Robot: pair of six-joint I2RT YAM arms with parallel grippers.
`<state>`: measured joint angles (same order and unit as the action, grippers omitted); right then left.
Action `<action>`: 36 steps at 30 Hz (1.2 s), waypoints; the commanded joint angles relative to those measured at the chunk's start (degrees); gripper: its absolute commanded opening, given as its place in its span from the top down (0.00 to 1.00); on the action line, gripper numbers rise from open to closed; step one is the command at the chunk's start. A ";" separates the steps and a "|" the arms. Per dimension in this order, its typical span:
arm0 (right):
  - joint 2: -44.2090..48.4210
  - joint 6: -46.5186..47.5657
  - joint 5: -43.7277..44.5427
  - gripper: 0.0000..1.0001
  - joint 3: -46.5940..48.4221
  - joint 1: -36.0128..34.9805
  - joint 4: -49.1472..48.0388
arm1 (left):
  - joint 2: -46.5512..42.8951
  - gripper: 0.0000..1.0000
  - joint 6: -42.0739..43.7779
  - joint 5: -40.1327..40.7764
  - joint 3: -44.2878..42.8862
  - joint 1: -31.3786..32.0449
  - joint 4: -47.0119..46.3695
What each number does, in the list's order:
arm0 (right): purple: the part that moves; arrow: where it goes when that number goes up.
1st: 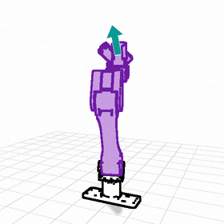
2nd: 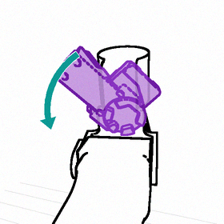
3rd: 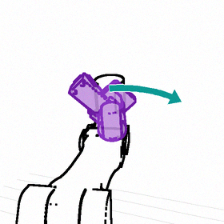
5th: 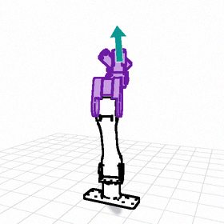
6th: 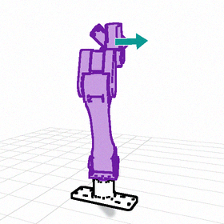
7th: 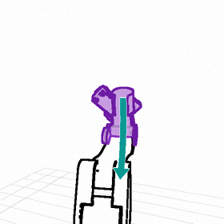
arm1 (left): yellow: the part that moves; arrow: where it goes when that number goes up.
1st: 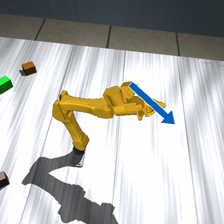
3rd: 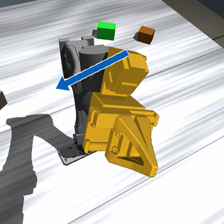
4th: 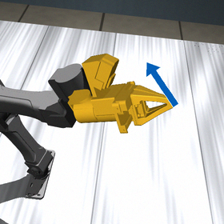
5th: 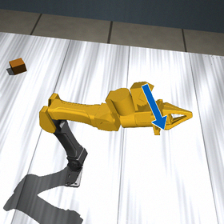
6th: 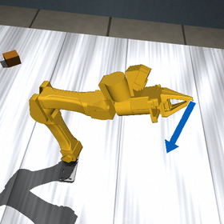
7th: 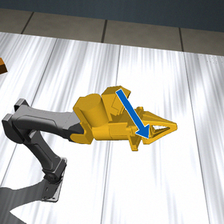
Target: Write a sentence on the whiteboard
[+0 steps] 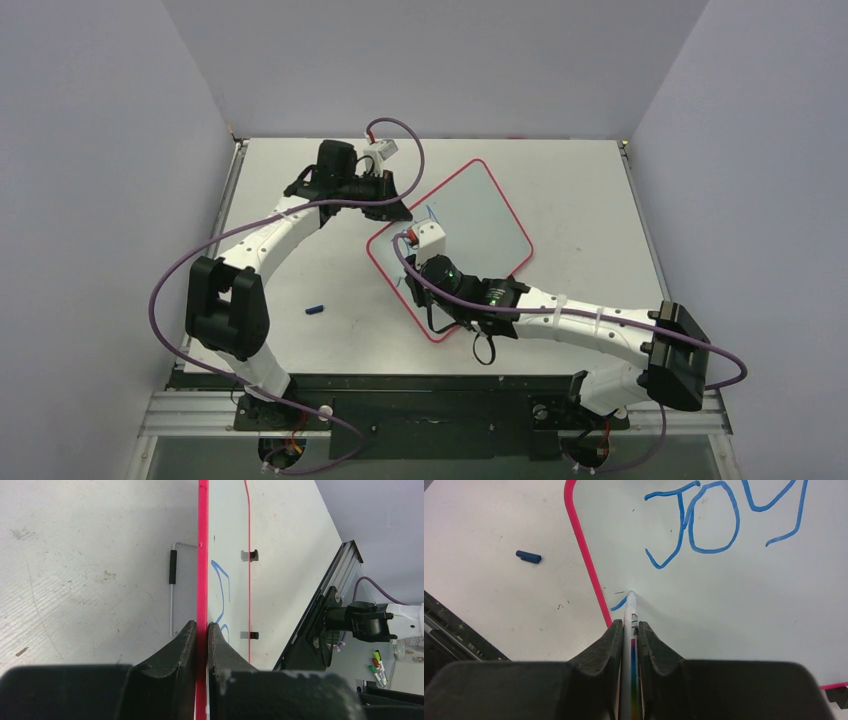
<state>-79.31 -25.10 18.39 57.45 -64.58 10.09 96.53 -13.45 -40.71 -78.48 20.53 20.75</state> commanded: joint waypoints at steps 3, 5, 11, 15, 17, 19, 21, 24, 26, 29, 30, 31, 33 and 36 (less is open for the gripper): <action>-0.09 -0.80 -0.52 1.00 -1.99 -1.79 0.80 | -3.01 1.00 2.29 -0.35 -0.28 0.48 -2.21; 0.25 -1.13 0.13 1.00 -2.44 -2.59 1.23 | -3.06 1.00 2.37 -0.26 -0.21 0.47 -2.13; 1.90 -2.77 1.97 1.00 -4.48 -4.24 2.30 | -3.11 1.00 2.38 -0.29 -0.27 0.47 -2.13; 2.84 -3.67 3.18 1.00 -5.48 -5.00 2.98 | -3.25 1.00 2.38 -0.31 -0.20 0.47 -2.12; 3.08 -3.94 3.90 1.00 -5.80 -5.11 3.16 | -3.40 1.00 2.40 -0.32 -0.20 0.47 -2.20; 2.86 -4.05 4.99 1.00 -5.57 -5.12 3.55 | -3.30 1.00 2.38 -0.35 -0.21 0.49 -2.21; 2.44 -3.89 6.04 1.00 -4.95 -5.07 3.92 | -3.41 1.00 2.42 -0.34 -0.12 0.47 -2.25; 1.85 -3.37 7.41 1.00 -3.29 -5.11 4.38 | -3.46 1.00 2.39 -0.31 -0.05 0.47 -2.25; 1.41 -2.90 8.53 1.00 -1.90 -5.12 4.72 | -3.51 1.00 2.38 -0.30 -0.01 0.47 -2.24; 0.54 -1.66 10.09 1.00 0.07 -5.11 5.31 | -3.54 1.00 2.38 -0.35 -0.03 0.47 -2.25; 0.37 -1.37 10.48 1.00 1.23 -5.03 5.67 | -3.59 1.00 2.44 -0.39 -0.02 0.47 -2.22; 0.16 -0.76 10.55 1.00 1.81 -5.08 5.92 | -3.60 1.00 2.46 -0.35 -0.01 0.47 -2.17; 0.31 -0.21 10.82 1.00 4.89 -5.23 8.47 | -3.57 1.00 2.49 -0.16 0.03 0.49 -2.08; 1.77 0.69 10.17 1.00 6.56 -5.77 9.43 | -3.56 1.00 2.55 -0.12 0.03 0.52 -2.03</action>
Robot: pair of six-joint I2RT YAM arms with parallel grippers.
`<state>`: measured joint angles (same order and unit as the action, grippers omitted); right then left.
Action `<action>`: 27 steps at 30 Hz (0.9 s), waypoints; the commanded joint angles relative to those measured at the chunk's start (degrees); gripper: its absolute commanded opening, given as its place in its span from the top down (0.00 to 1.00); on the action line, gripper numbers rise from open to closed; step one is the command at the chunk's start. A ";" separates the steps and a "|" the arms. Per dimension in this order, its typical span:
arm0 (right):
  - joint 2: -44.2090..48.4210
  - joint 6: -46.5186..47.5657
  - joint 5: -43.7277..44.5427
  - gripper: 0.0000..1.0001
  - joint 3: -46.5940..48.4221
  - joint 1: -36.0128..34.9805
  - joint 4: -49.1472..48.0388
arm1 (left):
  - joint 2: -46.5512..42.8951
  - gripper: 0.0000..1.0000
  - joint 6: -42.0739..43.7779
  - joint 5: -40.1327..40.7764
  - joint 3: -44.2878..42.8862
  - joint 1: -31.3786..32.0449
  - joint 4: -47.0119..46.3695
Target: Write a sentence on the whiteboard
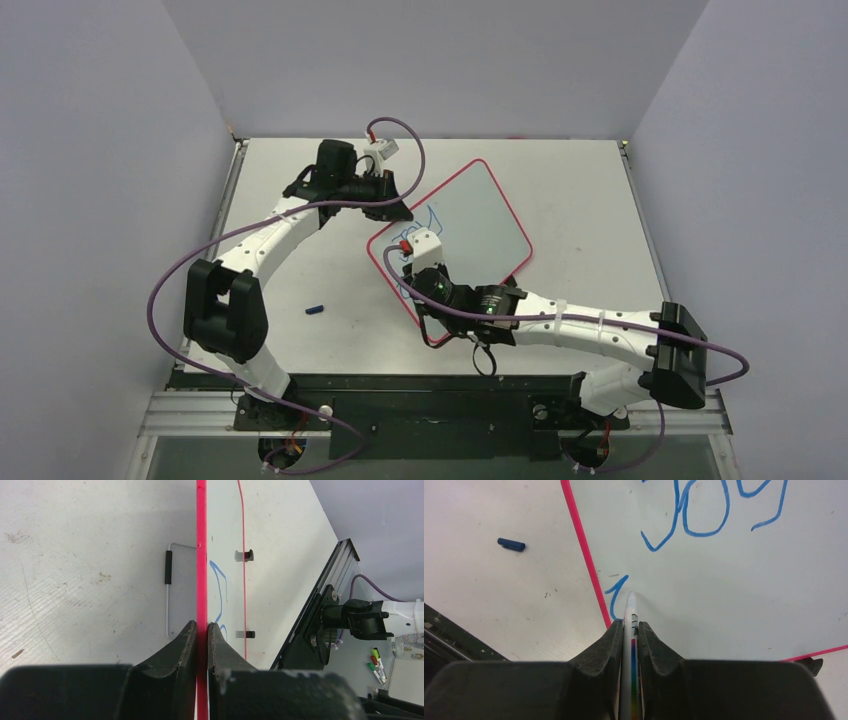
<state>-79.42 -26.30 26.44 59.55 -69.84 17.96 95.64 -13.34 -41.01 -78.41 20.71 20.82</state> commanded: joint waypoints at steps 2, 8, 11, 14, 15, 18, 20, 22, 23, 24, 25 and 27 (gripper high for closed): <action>2.96 2.30 1.07 1.00 5.38 -0.67 1.79 | -2.70 1.00 2.47 0.16 -0.11 0.30 -2.07; 3.03 2.97 -1.02 1.00 6.61 -0.65 0.01 | -2.81 1.00 2.56 0.12 -0.10 0.30 -2.01; 1.41 3.06 -1.23 1.00 7.35 -0.49 -0.79 | -2.94 1.00 2.53 0.12 -0.01 0.30 -2.01; -0.43 3.39 -1.75 1.00 7.50 -0.09 -1.96 | -3.17 1.00 2.53 0.18 0.10 0.30 -2.06; -0.67 3.42 -2.16 1.00 7.51 0.22 -2.46 | -3.21 1.00 2.56 0.16 0.14 0.30 -2.07; -1.89 3.61 -3.11 1.00 7.65 1.04 -3.36 | -3.43 1.00 2.53 0.21 0.19 0.30 -2.10; -2.74 3.68 -3.83 1.00 7.83 1.69 -4.10 | -3.50 1.00 2.53 0.21 0.23 0.30 -2.10; -3.34 3.51 -4.61 1.00 7.85 1.99 -4.52 | -3.62 1.00 2.60 0.19 0.26 0.30 -2.10; -3.58 3.44 -4.71 1.00 7.81 2.03 -4.60 | -3.71 1.00 2.62 0.24 0.34 0.32 -2.10; -3.95 3.30 -4.85 1.00 7.54 2.16 -4.77 | -3.75 1.00 2.62 0.24 0.35 0.31 -2.10; -4.15 3.20 -4.88 1.00 7.40 2.16 -4.86 | -3.72 1.00 2.62 0.26 0.36 0.30 -2.10; -4.48 2.82 -4.98 1.00 6.66 2.23 -5.07 | -3.79 1.00 2.62 0.25 0.38 0.30 -2.10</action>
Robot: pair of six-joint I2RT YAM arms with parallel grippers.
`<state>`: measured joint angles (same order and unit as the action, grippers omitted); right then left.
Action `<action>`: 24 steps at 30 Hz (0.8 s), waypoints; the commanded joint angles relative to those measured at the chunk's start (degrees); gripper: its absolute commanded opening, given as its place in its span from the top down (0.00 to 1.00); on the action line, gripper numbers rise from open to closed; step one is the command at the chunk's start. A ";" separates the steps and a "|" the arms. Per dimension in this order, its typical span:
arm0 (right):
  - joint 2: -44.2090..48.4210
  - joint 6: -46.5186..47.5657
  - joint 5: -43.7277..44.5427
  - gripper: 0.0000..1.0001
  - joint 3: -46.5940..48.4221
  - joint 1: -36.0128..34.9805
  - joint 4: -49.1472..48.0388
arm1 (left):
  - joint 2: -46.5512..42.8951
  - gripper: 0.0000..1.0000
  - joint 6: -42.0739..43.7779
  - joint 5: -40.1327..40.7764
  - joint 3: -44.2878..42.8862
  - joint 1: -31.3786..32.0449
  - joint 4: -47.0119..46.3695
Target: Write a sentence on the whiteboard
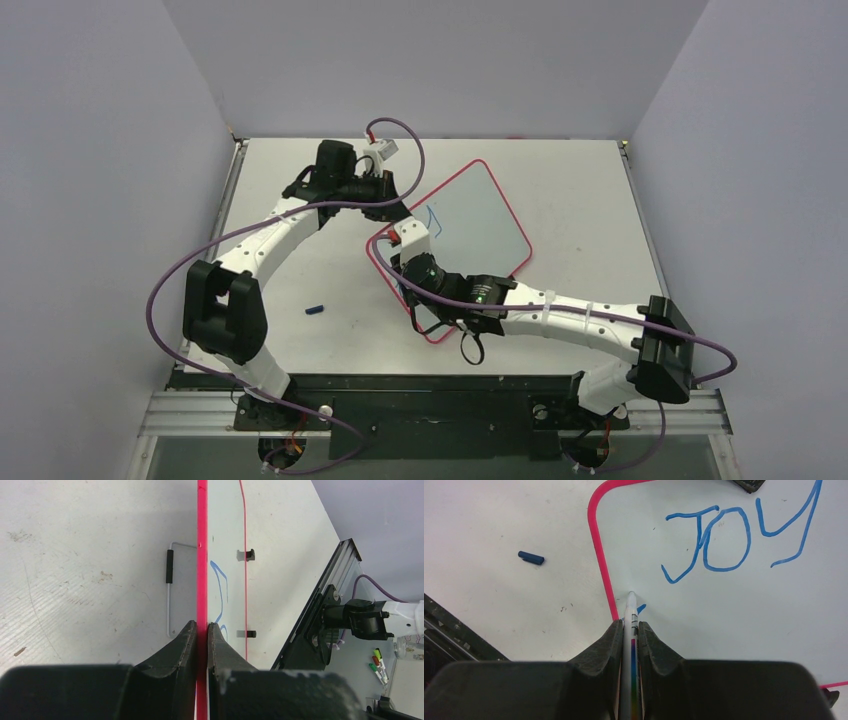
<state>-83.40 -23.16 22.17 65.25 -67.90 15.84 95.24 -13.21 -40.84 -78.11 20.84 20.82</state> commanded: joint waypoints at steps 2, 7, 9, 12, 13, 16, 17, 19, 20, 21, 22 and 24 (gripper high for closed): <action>-0.37 -0.76 -0.77 1.00 -0.23 0.31 -3.22 | -3.40 1.00 2.49 0.08 0.06 0.17 -2.03; 0.96 -2.53 -0.69 1.00 -4.96 0.52 -3.94 | -3.48 1.00 2.51 0.13 0.06 0.17 -2.08; 1.44 -3.07 -0.56 1.00 -5.93 0.56 -4.03 | -3.48 1.00 2.49 0.10 -0.02 0.17 -2.02; 2.52 -3.82 0.02 1.00 -5.71 0.58 -3.80 | -3.44 1.00 2.49 0.10 -0.05 0.16 -2.01; 2.86 -3.78 0.10 1.00 -5.38 0.58 -3.80 | -3.42 1.00 2.49 0.12 -0.04 0.16 -2.01; 3.87 -3.23 0.48 1.00 -3.21 0.60 -3.60 | -3.46 1.00 2.49 0.10 -0.04 0.17 -2.01; 4.12 -3.04 0.58 1.00 -2.77 0.59 -3.52 | -3.47 1.00 2.49 0.08 -0.03 0.17 -2.01; 5.15 -2.65 0.87 1.00 -1.46 0.64 -3.38 | -3.50 1.00 2.49 0.08 0.05 0.17 -2.01; 6.16 -2.48 1.50 1.00 -1.05 0.59 -3.36 | -3.55 1.00 2.53 0.16 0.05 0.17 -2.01; 6.63 -2.54 2.10 1.00 -0.99 0.58 -3.36 | -3.56 1.00 2.56 0.17 0.06 0.23 -2.05; 7.76 -2.87 3.58 1.00 -1.13 0.73 -3.40 | -3.55 1.00 2.57 0.20 0.06 0.20 -2.04; 9.48 -3.44 4.91 1.00 -2.26 1.25 -3.77 | -3.57 1.00 2.60 0.27 -0.01 0.25 -1.94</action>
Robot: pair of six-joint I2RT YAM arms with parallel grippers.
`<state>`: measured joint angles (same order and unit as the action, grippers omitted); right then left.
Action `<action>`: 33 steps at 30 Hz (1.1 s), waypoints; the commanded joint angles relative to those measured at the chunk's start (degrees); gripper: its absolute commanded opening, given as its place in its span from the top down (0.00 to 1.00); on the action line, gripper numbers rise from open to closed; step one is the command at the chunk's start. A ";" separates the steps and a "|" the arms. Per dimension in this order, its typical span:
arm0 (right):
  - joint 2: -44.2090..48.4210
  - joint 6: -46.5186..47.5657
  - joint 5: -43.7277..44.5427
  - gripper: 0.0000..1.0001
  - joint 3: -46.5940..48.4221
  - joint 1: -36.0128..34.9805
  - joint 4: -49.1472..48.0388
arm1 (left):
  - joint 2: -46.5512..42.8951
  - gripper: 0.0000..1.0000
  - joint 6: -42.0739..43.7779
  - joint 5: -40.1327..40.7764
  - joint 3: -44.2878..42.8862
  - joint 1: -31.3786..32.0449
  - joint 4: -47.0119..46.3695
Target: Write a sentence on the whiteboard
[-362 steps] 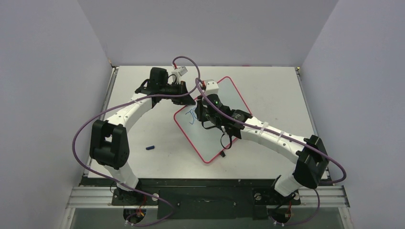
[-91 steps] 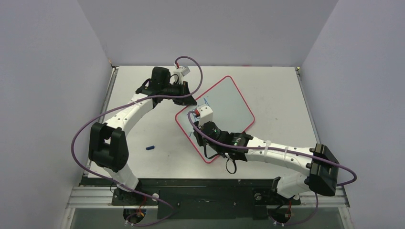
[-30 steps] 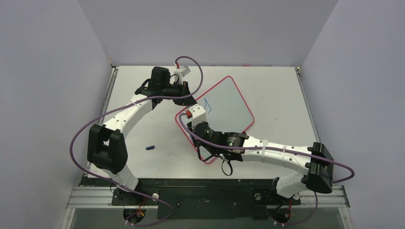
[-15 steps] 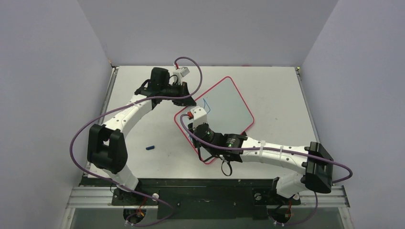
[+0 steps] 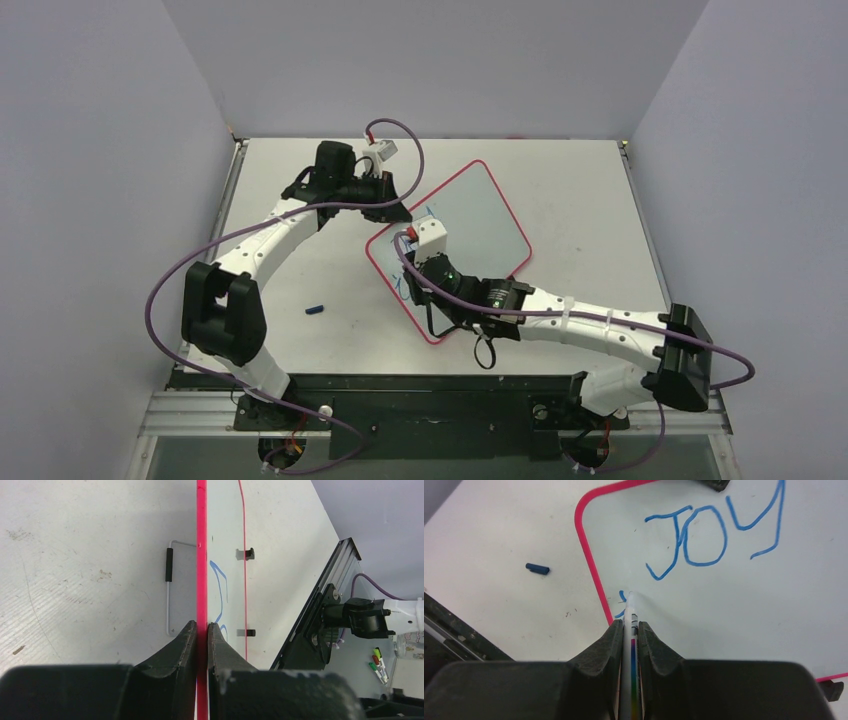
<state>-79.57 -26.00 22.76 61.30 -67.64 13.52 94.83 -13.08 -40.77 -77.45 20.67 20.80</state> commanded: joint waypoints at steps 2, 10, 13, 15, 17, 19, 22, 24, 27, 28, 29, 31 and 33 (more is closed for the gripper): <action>7.10 -1.14 4.67 1.00 -0.18 1.96 -2.18 | -3.17 1.00 2.46 0.17 -0.75 0.35 -1.91; 8.26 -1.92 0.21 1.00 -4.69 4.79 -4.14 | -2.90 1.00 2.47 -0.01 -0.86 0.34 -1.94; 7.55 -1.22 -2.52 1.00 -5.34 4.79 -5.21 | -2.95 1.00 2.45 0.03 -0.86 0.34 -1.90; 6.79 -0.95 -3.72 1.00 -5.57 4.72 -5.69 | -2.94 1.00 2.51 0.05 -0.86 0.35 -1.91; 6.20 -0.81 -4.42 1.00 -5.72 4.61 -6.08 | -3.00 1.00 2.54 0.12 -0.86 0.34 -1.92; 5.61 -0.81 -4.95 1.00 -5.67 4.54 -6.34 | -2.96 1.00 2.58 0.16 -0.87 0.34 -1.84; 4.55 -0.76 -5.54 1.00 -5.15 4.40 -6.65 | -2.94 1.00 2.62 0.17 -0.94 0.36 -1.74; 3.88 -0.68 -5.87 1.00 -4.86 4.24 -6.81 | -2.94 1.00 2.70 0.25 -0.95 0.40 -1.68; 2.94 -0.51 -5.97 1.00 -4.46 4.10 -6.85 | -2.90 1.00 2.79 0.46 -0.95 0.34 -1.57; 2.56 -0.43 -5.78 1.00 -4.26 4.09 -6.85 | -2.89 1.00 2.80 0.48 -0.95 0.34 -1.52; 2.35 -0.44 -5.61 1.00 -4.22 4.14 -6.73 | -2.94 1.00 2.84 0.46 -0.95 0.36 -1.52; 1.96 -0.38 -5.33 1.00 -4.11 4.10 -6.58 | -3.02 1.00 2.88 0.58 -0.95 0.34 -1.39; 1.62 -0.41 -5.08 1.00 -4.16 4.10 -6.37 | -3.06 1.00 2.96 0.60 -0.95 0.34 -1.38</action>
<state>-76.93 -26.85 17.23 55.59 -63.11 9.43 94.70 -13.04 -40.71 -77.45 20.69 20.91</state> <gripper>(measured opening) 0.108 0.055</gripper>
